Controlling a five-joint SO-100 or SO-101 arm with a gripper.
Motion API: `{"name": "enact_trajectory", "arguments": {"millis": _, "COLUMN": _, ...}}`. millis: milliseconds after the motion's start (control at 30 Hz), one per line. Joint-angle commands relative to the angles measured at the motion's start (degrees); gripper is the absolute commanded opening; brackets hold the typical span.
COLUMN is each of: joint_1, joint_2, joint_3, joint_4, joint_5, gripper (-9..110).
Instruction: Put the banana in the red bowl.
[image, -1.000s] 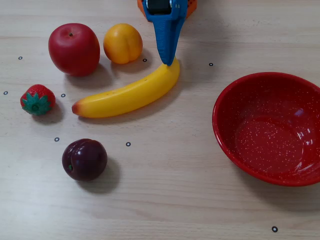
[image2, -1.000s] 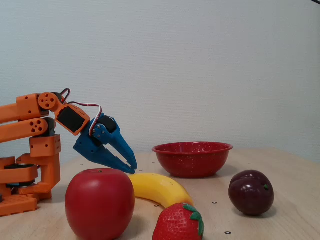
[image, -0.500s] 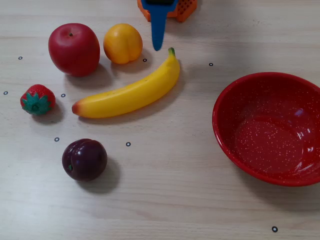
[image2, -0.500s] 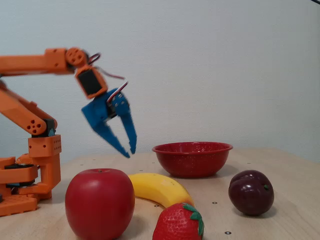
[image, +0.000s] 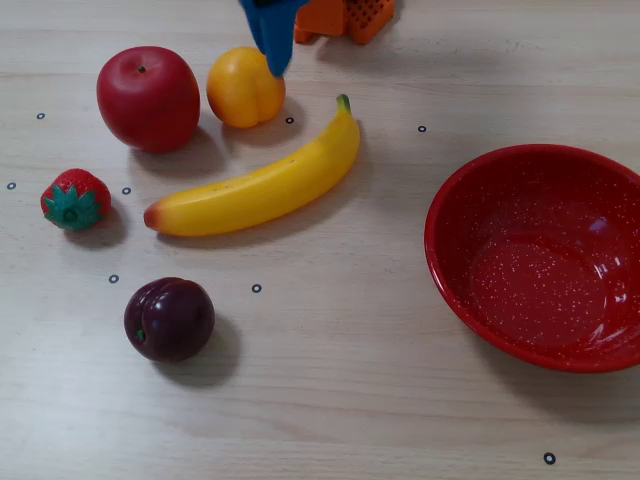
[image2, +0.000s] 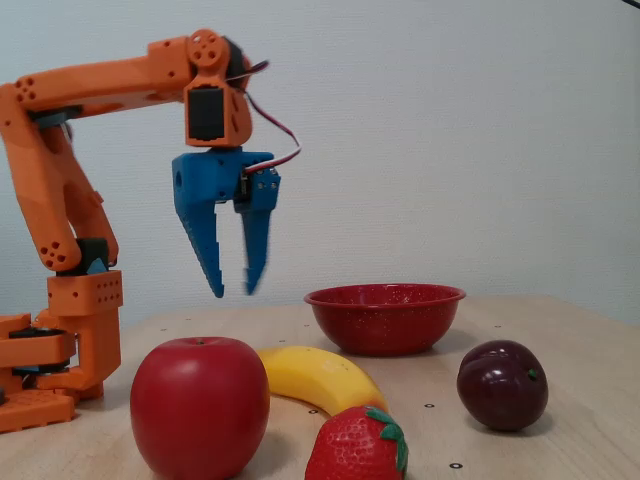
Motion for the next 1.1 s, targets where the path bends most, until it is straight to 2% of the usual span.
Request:
{"name": "enact_trajectory", "arguments": {"millis": 0, "joint_1": -2.46, "joint_2": -1.58, "joint_3": -6.33, "joint_4": 1.49, "joint_5": 4.31, "gripper": 30}}
{"name": "enact_trajectory", "arguments": {"millis": 200, "joint_1": -2.37, "joint_2": -11.43, "joint_3": -9.40, "joint_4": -5.89, "joint_5": 4.75, "gripper": 47}}
{"name": "enact_trajectory", "arguments": {"millis": 333, "joint_1": -0.35, "joint_2": -19.60, "joint_3": -14.24, "joint_4": -7.56, "joint_5": 2.72, "gripper": 50}}
{"name": "enact_trajectory", "arguments": {"millis": 600, "joint_1": 1.41, "joint_2": -28.39, "joint_3": -16.35, "joint_4": -11.51, "joint_5": 2.55, "gripper": 51}}
{"name": "enact_trajectory", "arguments": {"millis": 900, "joint_1": 2.99, "joint_2": -36.39, "joint_3": -13.80, "joint_4": -21.27, "joint_5": 1.14, "gripper": 50}}
{"name": "enact_trajectory", "arguments": {"millis": 1067, "joint_1": 3.96, "joint_2": -39.64, "joint_3": -13.62, "joint_4": -22.32, "joint_5": -0.18, "gripper": 41}}
